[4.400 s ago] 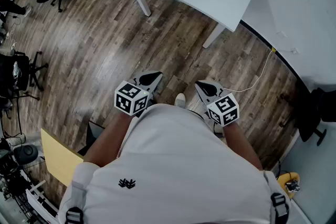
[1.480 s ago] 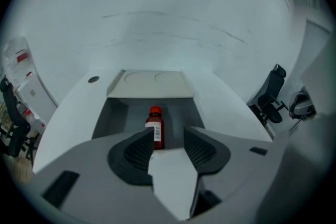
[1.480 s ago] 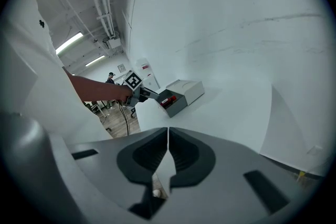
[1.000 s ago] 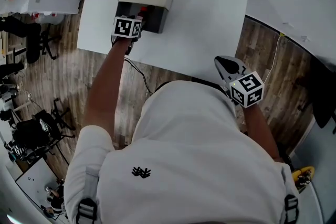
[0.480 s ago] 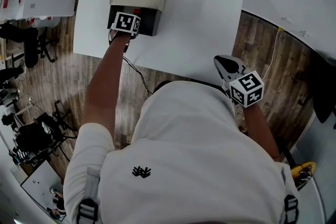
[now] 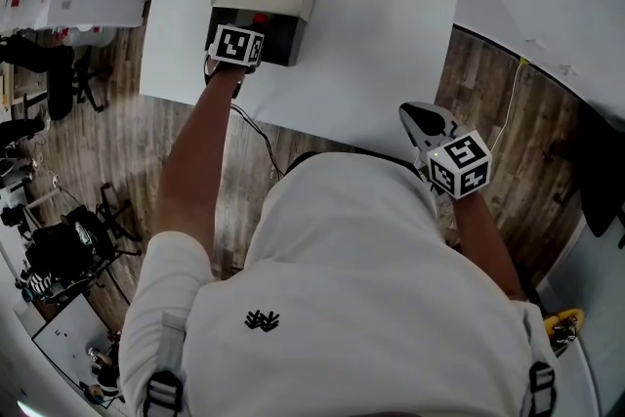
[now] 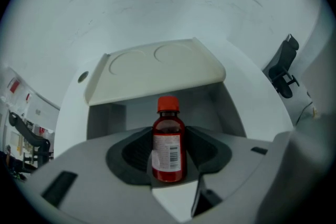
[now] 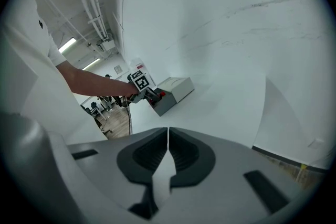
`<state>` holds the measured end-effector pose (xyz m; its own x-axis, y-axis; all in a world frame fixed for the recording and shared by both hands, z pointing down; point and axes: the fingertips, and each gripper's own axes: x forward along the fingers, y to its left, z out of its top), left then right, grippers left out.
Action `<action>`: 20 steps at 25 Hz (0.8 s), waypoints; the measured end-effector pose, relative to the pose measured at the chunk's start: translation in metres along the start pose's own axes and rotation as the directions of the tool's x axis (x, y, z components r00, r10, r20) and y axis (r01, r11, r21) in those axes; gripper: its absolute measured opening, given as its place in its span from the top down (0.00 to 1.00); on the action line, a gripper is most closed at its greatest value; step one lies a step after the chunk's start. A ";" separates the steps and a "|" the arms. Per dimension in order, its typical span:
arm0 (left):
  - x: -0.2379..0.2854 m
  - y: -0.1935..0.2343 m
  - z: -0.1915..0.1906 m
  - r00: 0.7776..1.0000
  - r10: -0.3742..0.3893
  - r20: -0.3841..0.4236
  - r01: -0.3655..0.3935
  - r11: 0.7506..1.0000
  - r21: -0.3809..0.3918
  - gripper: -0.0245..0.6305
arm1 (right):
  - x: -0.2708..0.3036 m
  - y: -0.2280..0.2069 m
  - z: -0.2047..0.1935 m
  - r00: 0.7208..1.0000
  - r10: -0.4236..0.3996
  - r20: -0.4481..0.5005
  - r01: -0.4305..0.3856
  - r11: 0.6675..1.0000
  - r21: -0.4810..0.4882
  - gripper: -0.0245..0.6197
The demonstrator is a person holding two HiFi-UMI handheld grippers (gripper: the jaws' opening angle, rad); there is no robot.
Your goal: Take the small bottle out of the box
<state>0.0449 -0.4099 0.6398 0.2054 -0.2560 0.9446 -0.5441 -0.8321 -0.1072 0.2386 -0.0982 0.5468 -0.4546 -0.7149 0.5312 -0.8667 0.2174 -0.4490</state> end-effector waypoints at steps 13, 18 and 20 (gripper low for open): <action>-0.062 -0.007 0.005 0.968 -0.043 0.245 0.064 0.995 -0.078 0.66 | 0.018 0.031 0.003 0.998 0.055 -0.031 -0.058 0.993 -0.099 0.95; -0.098 -0.008 0.000 0.933 -0.061 0.354 0.108 0.988 -0.114 0.66 | 0.030 0.049 0.013 0.996 0.073 -0.050 -0.080 0.986 -0.149 0.95; -0.114 -0.009 -0.007 0.917 -0.066 0.394 0.125 0.984 -0.125 0.66 | 0.036 0.061 0.016 0.995 0.081 -0.053 -0.089 0.981 -0.170 0.95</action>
<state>0.0202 -0.3698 0.5350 0.5452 -0.3734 0.7506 -0.6112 -0.7898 0.0511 0.1730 -0.1214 0.5269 -0.5334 -0.6586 0.5308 -0.8452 0.3901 -0.3653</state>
